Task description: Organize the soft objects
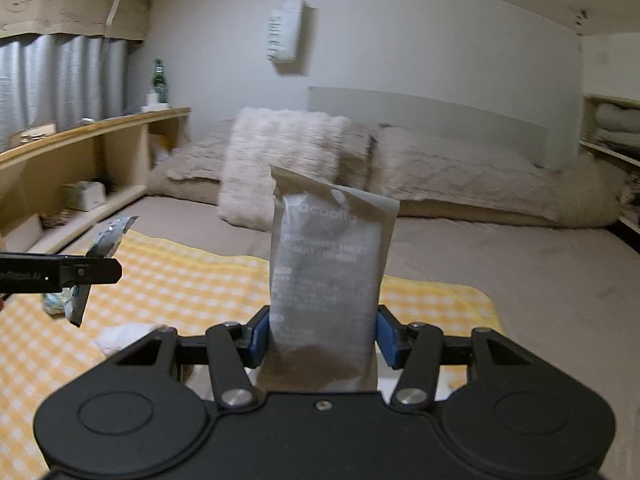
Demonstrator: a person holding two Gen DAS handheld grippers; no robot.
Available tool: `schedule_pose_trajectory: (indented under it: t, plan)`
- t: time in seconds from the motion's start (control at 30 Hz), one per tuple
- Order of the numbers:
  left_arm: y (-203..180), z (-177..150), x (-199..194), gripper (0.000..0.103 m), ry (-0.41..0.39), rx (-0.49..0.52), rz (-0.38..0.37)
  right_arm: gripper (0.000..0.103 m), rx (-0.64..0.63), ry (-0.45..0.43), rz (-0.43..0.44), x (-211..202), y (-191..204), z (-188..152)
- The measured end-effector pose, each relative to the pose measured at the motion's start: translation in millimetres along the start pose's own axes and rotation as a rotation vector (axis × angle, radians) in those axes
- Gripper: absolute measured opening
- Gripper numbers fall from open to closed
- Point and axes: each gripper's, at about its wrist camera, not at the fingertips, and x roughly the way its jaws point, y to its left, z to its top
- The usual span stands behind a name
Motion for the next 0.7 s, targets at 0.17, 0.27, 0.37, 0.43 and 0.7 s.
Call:
schedule_pose_trajectory:
  t: [0.17, 0.27, 0.37, 0.43, 0.7]
  plan:
    - [-28.8, -9.9, 20.5, 0.046, 0.034, -0.011, -0.069, 0.054, 0.031, 0.047, -0.039, -1.0, -30.9, -12.3]
    - [-44.7, -17.2, 35.7, 0.046, 0.071, -0.047, -0.132, 0.054, 0.027, 0.076, -0.071, 0.6, -43.9, -21.2]
    - [-53.2, -27.2, 54.5, 0.046, 0.123, -0.143, -0.247, 0.054, 0.029, 0.101, -0.098, 1.6, -58.4, -29.3]
    - [-61.7, -35.0, 67.4, 0.046, 0.160, -0.197, -0.306, 0.054, 0.049, 0.115, -0.103, 1.4, -69.2, -33.8]
    - [-97.6, -76.6, 111.6, 0.046, 0.305, -0.322, -0.433, 0.054, 0.126, 0.159, -0.124, -1.6, -110.5, -55.6]
